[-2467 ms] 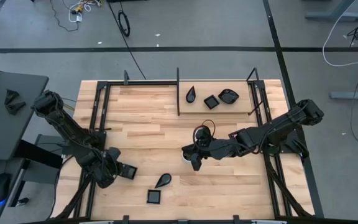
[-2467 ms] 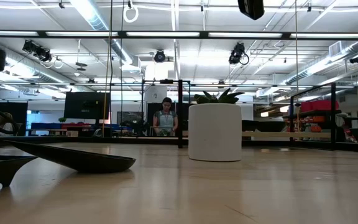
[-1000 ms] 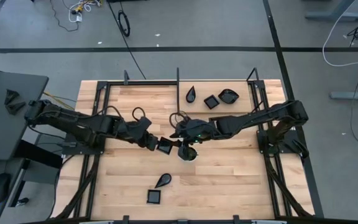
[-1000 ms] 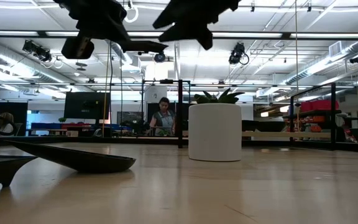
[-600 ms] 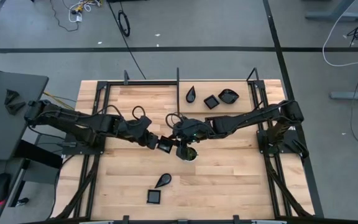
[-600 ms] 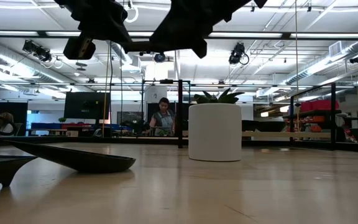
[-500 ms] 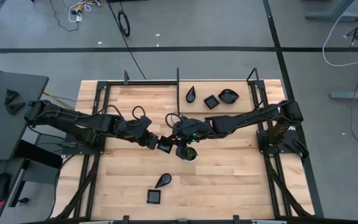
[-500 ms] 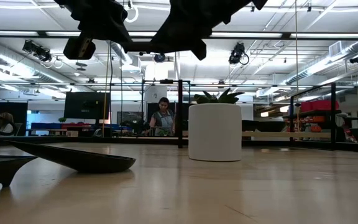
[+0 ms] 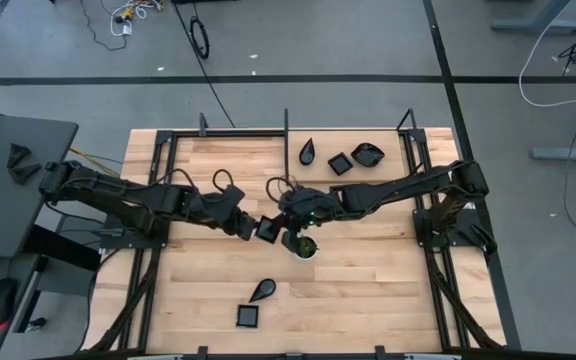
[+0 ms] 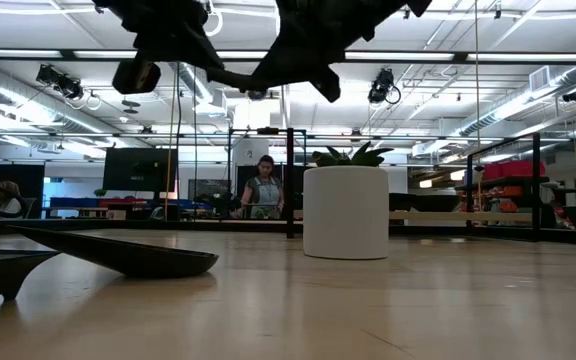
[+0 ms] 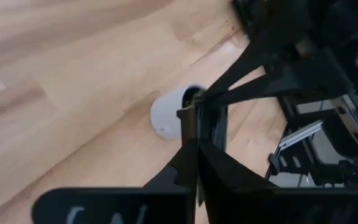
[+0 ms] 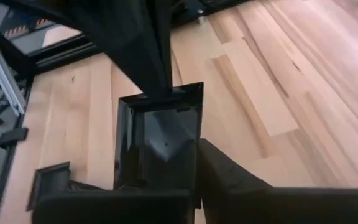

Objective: Pick & Place Mini shaped plates
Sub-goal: Stack the square plate on top of the square plate on the shelf

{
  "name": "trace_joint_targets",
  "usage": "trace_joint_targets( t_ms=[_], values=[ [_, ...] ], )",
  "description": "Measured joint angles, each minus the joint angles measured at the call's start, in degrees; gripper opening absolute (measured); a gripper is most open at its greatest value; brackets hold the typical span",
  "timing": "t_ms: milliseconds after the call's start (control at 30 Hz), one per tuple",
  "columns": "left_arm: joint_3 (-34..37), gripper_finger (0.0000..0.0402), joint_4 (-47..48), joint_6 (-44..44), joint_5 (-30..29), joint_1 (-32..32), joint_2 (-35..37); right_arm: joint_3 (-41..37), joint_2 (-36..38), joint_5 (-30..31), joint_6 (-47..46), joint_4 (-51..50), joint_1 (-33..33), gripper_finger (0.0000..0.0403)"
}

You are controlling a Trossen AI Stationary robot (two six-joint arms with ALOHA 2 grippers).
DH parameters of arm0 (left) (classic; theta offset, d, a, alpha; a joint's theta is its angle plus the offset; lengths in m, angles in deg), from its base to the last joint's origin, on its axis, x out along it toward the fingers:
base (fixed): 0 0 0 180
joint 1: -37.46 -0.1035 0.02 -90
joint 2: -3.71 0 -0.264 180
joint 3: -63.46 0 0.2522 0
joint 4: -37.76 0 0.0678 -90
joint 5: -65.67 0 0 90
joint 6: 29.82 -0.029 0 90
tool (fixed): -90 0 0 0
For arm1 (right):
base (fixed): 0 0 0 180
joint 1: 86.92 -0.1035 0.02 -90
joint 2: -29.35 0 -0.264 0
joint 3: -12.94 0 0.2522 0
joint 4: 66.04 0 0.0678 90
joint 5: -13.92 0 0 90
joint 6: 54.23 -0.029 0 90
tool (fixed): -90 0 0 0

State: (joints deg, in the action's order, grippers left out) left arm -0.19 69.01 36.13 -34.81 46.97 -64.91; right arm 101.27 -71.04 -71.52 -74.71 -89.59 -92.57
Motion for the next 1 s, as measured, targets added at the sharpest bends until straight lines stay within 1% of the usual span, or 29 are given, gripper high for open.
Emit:
trace_joint_targets(
  t_ms=[67,233,333,433,533,733,867,1000],
  values=[
    [0.0,0.0028,-1.3,-0.7,-0.5,-0.4,0.0,0.0,1.0,-0.3,-1.6,-2.7,0.9,0.0007],
    [0.0,0.0075,-1.3,-1.1,-1.6,-1.9,0.0,0.0,5.4,-1.2,-2.2,-16.9,5.3,0.0005],
    [0.0,0.0099,-1.3,-2.7,-2.8,-3.3,0.0,-0.5,8.4,-1.2,1.3,-25.3,10.3,0.0005],
    [0.0,0.0114,-1.3,-5.2,-3.8,-5.3,0.0,-2.9,11.1,-1.2,3.6,-28.7,17.2,0.0004],
    [0.0,0.0122,-1.3,-6.5,-4.1,-8.0,0.0,-7.7,14.3,-0.9,4.0,-28.0,24.7,0.0005],
    [0.0,0.0123,-1.2,-7.1,-4.1,-13.5,0.0,-19.3,19.9,-1.2,-1.2,-19.9,36.0,0.0005],
    [0.0,0.0124,-1.2,-7.3,-4.1,-16.9,0.0,-24.6,22.9,-1.5,-2.8,-15.5,40.6,0.0005],
    [0.0,0.0124,-1.2,-7.3,-4.1,-20.1,0.0,-27.1,24.0,-2.7,-2.8,-12.1,43.4,0.0004]
  ],
)
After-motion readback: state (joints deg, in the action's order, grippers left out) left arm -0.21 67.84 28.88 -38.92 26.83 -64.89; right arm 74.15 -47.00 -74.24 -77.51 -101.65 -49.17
